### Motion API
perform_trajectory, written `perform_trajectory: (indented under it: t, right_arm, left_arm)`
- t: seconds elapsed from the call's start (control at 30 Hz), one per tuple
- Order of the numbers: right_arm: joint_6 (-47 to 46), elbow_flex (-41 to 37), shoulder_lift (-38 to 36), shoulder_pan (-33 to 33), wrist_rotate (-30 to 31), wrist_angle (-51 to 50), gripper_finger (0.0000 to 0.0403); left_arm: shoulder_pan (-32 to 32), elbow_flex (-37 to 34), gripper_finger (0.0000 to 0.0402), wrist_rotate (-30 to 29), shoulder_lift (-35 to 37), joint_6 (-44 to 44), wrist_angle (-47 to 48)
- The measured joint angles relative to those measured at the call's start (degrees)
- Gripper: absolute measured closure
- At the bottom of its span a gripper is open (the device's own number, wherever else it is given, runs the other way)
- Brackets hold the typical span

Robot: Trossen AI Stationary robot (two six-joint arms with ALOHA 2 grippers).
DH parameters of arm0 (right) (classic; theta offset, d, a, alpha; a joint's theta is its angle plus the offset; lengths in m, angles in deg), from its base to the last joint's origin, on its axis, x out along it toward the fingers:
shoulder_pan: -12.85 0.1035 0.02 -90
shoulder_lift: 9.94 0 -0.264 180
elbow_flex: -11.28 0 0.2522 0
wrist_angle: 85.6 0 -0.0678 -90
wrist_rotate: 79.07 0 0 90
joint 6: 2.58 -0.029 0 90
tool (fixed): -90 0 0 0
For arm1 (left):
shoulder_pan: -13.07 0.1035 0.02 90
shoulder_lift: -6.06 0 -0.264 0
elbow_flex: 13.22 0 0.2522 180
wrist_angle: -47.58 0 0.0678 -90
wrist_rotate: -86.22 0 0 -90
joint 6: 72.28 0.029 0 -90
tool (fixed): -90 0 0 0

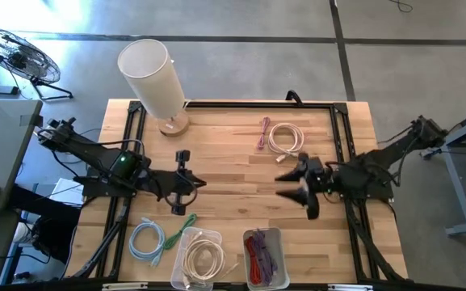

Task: Pick & Place USB Port
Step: Put the pink HDMI cable into the transparent bin

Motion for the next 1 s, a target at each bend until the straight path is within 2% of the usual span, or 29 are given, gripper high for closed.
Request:
perform_trajectory:
  t: [0.13, 0.33, 0.57, 0.7, 0.87, 1.0]
  right_arm:
    - [8.8, 0.0, -2.3, -7.1, -1.6, -11.0, 0.0203]
    - [13.6, 0.0, -3.0, -20.2, -7.8, -26.1, 0.0203]
    - [21.0, 0.0, -2.5, -33.8, -14.4, -35.0, 0.0203]
    - [26.8, 0.0, -1.6, -40.0, -17.7, -39.5, 0.0203]
    - [33.7, 0.0, 3.6, -47.4, -21.7, -45.6, 0.0203]
    - [38.4, 0.0, 9.3, -50.4, -24.3, -46.6, 0.0203]
  left_arm:
    - [0.0, 0.0, 0.0394, -1.1, 1.3, 0.1, -0.8]
    - [0.0, 0.0, 0.0394, -2.7, 5.7, -0.4, -2.5]
    - [0.0, 0.0, 0.0394, -8.6, 10.8, -1.7, -3.8]
    - [0.0, 0.0, 0.0394, -11.6, 12.0, 0.4, -3.8]
    - [0.0, 0.0, 0.0394, -16.3, 12.1, 1.7, -3.9]
    - [1.6, 0.0, 0.0394, -16.1, 12.1, 2.6, -3.9]
